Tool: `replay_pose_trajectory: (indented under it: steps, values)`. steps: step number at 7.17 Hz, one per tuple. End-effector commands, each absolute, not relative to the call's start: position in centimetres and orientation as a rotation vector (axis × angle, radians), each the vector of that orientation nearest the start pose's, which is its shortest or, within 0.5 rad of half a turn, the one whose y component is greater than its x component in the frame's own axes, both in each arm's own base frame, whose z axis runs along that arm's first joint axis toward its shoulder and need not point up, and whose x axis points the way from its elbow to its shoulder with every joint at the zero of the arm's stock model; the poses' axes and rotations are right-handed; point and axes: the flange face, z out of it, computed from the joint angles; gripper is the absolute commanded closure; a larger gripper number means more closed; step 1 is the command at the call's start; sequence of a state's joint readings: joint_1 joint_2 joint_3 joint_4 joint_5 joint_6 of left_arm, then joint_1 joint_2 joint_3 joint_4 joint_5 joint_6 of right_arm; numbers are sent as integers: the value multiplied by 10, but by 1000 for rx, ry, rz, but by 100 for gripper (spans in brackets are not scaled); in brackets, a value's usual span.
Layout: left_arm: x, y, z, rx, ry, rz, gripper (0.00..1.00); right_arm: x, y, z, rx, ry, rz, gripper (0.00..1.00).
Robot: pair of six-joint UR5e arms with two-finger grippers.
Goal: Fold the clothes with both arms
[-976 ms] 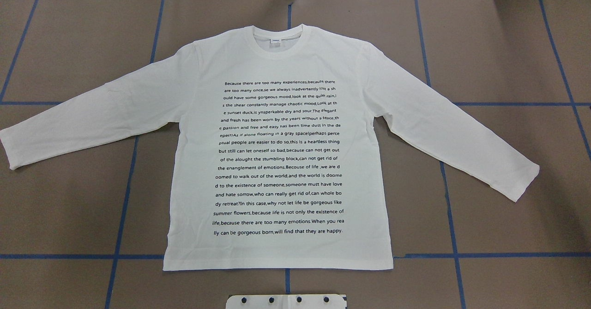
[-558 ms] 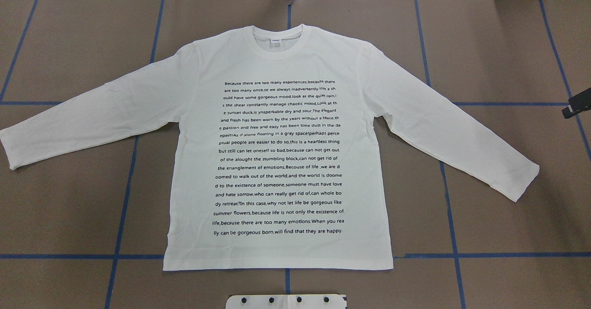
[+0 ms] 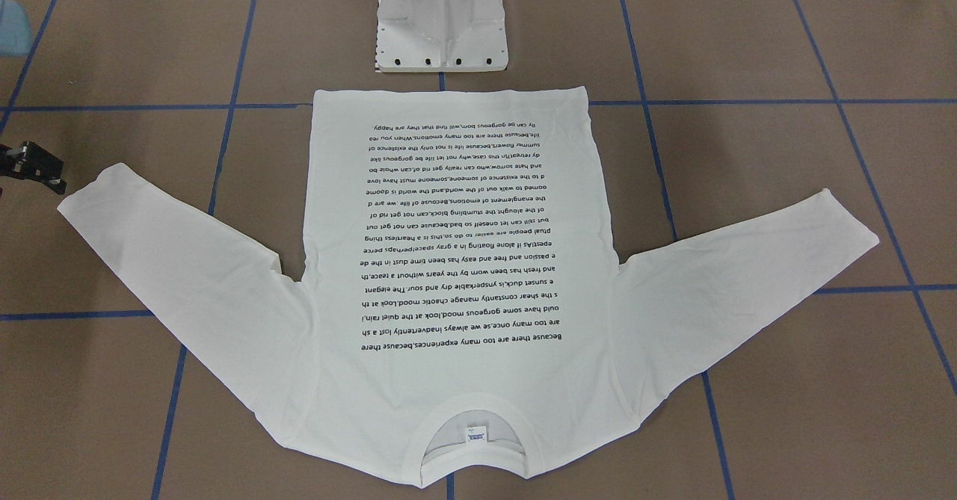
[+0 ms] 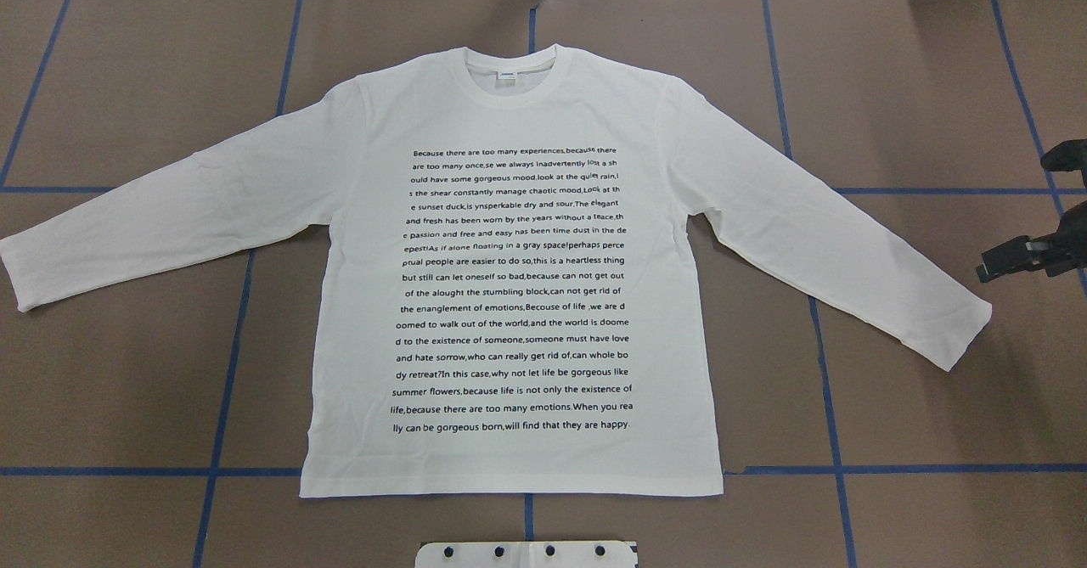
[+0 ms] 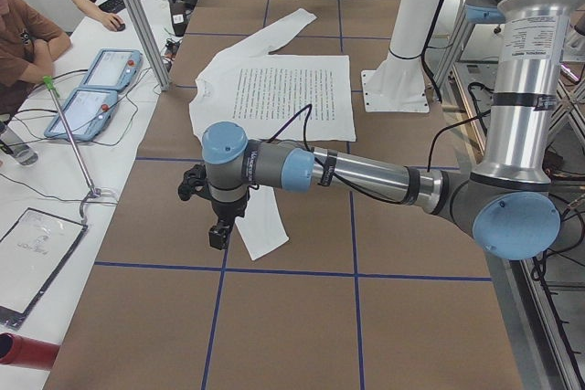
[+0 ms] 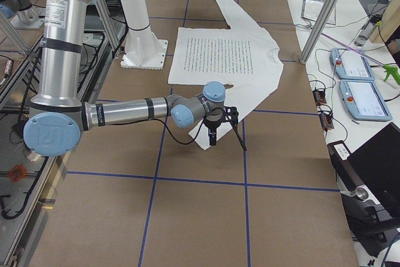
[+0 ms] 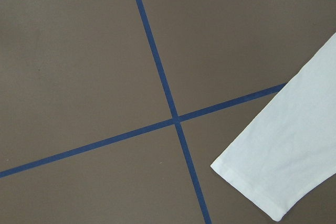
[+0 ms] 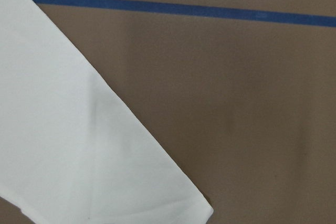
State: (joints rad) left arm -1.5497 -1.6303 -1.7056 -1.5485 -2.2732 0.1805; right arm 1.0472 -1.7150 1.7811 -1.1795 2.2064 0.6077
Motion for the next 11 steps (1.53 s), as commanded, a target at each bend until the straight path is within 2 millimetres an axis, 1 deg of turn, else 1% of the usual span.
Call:
replay_pose_trajectory:
  steps: [1, 2, 3, 4, 5, 6, 9, 10, 11]
  values:
    - [-58, -523, 568, 235, 686, 259, 1, -195, -424, 616, 69, -766, -40, 0]
    - [-59, -523, 568, 237, 686, 257, 1, -200, -419, 634, 83, -799, -17, 0]
    - [-59, -522, 569, 236, 686, 258, 1, -207, -413, 631, 84, -836, 10, 0]
    - [-59, -521, 570, 235, 686, 259, 1, -215, -409, 630, 74, -837, 1, 0]
    - [-58, -521, 570, 235, 687, 259, 1, -217, -408, 632, 71, -831, 0, 0]
    - [-58, -521, 571, 234, 689, 258, 1, -216, -407, 636, 63, -820, 7, 0]
    - [-55, -520, 569, 233, 738, 259, 1, -211, -404, 639, 57, -814, 11, 0]
    - [-55, -520, 569, 233, 738, 259, 1, -208, -399, 645, 48, -807, 14, 0]
    - [-55, -520, 568, 236, 738, 260, 1, -206, -398, 645, 48, -806, 15, 12]
